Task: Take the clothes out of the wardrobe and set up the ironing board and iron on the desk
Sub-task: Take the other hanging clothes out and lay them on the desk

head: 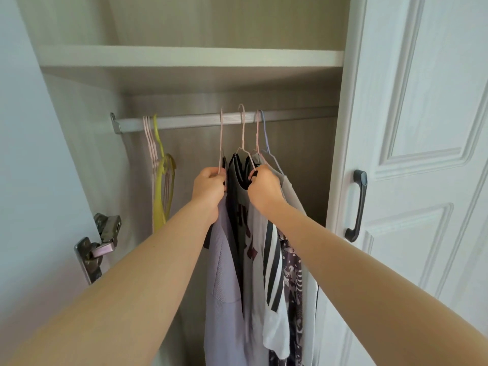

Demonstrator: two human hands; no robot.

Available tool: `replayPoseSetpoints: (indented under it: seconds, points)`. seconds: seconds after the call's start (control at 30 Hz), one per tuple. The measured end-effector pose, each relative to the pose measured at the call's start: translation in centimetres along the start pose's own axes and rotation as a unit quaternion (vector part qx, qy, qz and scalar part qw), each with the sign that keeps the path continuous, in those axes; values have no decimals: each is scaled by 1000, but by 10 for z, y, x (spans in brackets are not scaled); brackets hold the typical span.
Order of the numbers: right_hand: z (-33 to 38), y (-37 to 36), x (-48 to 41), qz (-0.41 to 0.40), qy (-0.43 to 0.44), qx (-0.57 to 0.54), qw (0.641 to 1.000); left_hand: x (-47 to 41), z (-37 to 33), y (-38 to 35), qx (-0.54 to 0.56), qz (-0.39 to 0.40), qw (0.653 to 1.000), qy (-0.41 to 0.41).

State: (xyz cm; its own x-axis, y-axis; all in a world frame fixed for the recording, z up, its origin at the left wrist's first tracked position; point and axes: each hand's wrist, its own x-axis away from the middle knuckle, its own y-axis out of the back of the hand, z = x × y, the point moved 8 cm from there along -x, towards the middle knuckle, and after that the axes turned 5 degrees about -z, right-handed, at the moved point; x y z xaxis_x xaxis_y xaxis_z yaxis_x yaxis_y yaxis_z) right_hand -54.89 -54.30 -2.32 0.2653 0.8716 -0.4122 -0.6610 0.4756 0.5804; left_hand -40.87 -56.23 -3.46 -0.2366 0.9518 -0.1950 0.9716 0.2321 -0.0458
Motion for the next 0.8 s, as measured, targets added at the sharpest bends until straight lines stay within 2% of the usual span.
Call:
replayPoseSetpoints:
  seconds: [0.2,0.6,0.8]
  points:
    - [14,22,3,-39,-4,-48,998,11,-23,3,25,-10,1000,-10]
    - [7,35,77,-7,-30,-137,990,89,-16,19,63,-22,998,21]
    - [1,45,129,-14,-51,-133,990,132,-2,39,89,-55,994,39]
